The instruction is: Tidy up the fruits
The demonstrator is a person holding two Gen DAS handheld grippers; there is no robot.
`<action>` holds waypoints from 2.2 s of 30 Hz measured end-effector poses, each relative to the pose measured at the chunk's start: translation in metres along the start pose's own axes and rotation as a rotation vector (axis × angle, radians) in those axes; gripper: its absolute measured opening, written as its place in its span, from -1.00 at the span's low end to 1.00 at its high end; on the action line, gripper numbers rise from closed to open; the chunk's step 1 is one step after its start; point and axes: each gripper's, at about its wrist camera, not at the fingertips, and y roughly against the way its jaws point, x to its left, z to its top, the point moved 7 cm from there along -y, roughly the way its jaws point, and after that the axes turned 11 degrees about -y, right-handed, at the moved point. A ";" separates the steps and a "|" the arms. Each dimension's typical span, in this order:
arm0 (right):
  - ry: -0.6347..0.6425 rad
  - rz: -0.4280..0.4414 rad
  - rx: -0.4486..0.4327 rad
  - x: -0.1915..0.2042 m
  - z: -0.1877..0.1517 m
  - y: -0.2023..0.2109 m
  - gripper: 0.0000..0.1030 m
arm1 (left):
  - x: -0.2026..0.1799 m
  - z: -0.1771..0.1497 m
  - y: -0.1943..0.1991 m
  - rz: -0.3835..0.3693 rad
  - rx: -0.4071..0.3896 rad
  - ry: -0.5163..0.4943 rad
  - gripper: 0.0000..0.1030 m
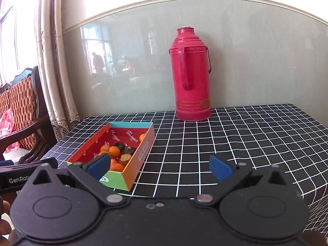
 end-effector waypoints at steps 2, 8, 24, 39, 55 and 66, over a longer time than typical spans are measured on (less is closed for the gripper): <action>0.002 0.000 -0.001 0.001 0.000 0.000 0.89 | 0.000 0.000 0.001 -0.003 -0.003 0.001 1.00; 0.004 0.007 0.000 0.002 0.000 -0.001 0.89 | 0.000 0.000 0.001 0.008 -0.009 -0.005 1.00; 0.005 0.010 0.002 0.003 -0.001 -0.001 0.89 | 0.003 -0.003 -0.006 0.009 0.008 0.002 1.00; 0.008 0.015 0.003 0.005 -0.002 0.000 0.89 | -0.001 -0.004 -0.006 0.012 0.008 -0.006 1.00; 0.015 0.015 0.001 0.008 -0.001 -0.001 0.89 | -0.003 0.000 -0.006 -0.004 0.002 -0.014 1.00; 0.020 0.000 -0.006 0.005 0.002 -0.002 0.89 | -0.002 0.004 -0.006 -0.007 -0.035 0.001 0.99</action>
